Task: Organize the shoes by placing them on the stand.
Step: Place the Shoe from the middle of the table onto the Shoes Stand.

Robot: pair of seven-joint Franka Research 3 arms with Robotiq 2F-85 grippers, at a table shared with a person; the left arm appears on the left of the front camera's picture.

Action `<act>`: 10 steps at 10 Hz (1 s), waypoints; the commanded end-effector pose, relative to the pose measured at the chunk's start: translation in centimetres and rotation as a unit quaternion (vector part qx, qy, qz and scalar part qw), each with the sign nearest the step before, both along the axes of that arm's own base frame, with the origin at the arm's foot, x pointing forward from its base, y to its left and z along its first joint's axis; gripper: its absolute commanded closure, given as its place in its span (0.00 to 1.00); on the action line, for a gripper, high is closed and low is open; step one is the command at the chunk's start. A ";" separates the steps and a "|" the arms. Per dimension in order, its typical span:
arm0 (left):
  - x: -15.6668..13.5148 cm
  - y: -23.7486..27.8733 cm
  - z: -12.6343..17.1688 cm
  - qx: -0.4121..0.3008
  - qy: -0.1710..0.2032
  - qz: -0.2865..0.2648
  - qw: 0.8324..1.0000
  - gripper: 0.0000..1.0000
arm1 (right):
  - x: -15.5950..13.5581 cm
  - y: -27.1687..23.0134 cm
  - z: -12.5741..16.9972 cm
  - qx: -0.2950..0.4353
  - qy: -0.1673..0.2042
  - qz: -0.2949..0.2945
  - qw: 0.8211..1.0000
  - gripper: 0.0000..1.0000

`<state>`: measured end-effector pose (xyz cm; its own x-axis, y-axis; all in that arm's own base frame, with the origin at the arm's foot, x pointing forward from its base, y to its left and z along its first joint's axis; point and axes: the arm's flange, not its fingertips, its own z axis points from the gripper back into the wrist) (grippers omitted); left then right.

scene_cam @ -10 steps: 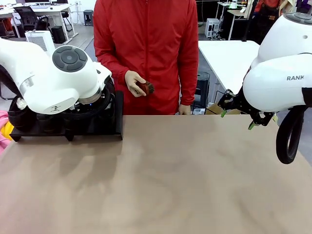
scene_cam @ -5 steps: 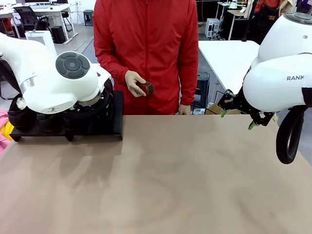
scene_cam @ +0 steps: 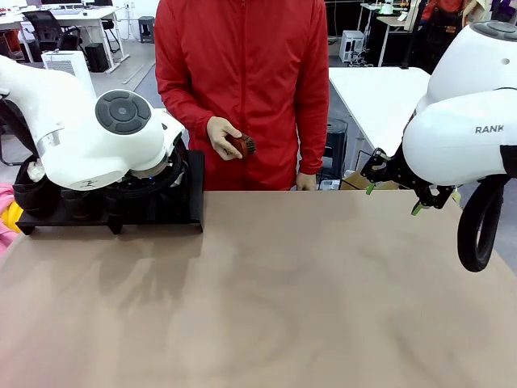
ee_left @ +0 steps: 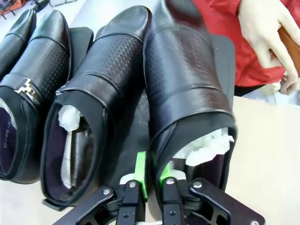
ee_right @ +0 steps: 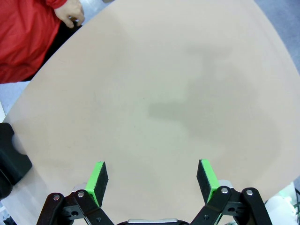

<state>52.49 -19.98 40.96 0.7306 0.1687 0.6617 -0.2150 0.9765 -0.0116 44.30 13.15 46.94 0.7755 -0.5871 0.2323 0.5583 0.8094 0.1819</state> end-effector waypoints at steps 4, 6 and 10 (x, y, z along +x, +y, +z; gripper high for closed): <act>0.1 0.5 1.2 0.003 -0.031 0.014 0.999 0.69 | 0.0 -0.2 0.1 0.012 0.000 0.011 1.000 0.00; -1.1 0.3 2.9 -0.007 -0.040 0.011 0.999 0.69 | 0.0 -0.2 0.1 0.012 0.000 0.011 1.000 0.00; -5.8 0.1 8.4 -0.030 -0.024 0.011 0.999 0.69 | 0.0 -0.2 0.1 0.012 0.000 0.011 1.000 0.00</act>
<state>48.57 -20.88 47.54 0.6692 0.2316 0.7061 -0.2377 0.9670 -0.0918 44.30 13.15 46.93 0.7755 -0.5871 0.2322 0.5583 0.8095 0.1817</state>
